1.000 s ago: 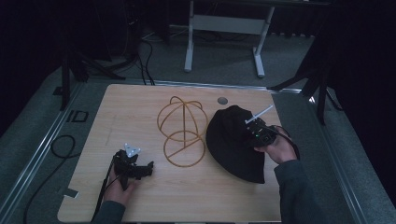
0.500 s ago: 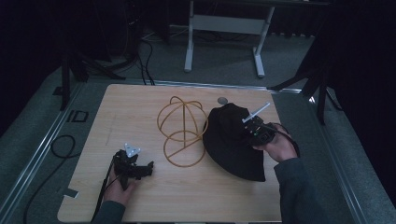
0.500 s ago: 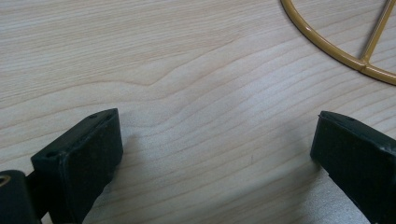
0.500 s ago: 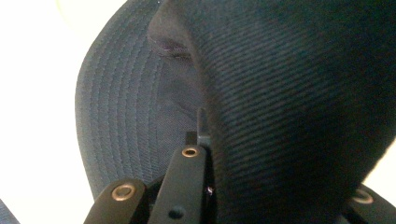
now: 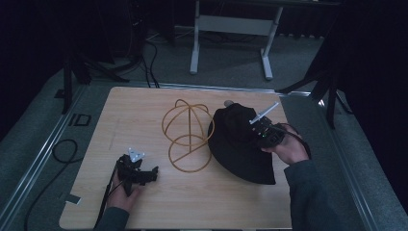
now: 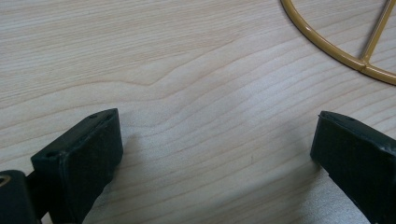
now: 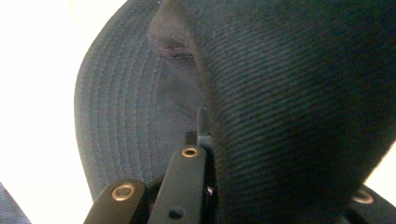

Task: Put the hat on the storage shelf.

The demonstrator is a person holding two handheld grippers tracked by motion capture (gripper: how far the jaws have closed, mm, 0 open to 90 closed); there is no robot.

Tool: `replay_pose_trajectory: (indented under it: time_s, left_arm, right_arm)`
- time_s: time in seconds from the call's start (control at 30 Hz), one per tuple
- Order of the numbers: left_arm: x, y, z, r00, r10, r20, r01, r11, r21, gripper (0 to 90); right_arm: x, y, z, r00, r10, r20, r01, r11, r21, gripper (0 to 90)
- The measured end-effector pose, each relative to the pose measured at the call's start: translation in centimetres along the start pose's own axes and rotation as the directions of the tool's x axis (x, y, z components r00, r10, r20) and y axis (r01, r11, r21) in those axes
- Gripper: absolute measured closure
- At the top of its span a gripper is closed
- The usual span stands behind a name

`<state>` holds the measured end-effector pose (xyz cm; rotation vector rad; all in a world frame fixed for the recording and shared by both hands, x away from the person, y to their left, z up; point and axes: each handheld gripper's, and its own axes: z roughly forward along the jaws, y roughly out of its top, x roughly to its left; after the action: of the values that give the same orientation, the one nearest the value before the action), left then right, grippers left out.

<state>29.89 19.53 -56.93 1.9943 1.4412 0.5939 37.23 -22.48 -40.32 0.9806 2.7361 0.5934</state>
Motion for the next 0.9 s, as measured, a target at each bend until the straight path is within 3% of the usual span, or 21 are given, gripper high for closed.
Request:
replay_pose_trajectory:
  time_s: [0.9]
  left_arm:
    - [0.0, 0.0, 0.0, 1.0000, 0.000, 0.000, 0.000, 1.0000, 0.003, 2.6]
  right_arm:
    - [0.3, 1.2, -3.1, 0.9970, -0.077, 0.007, 0.077, 0.997, 0.003, 87.4]
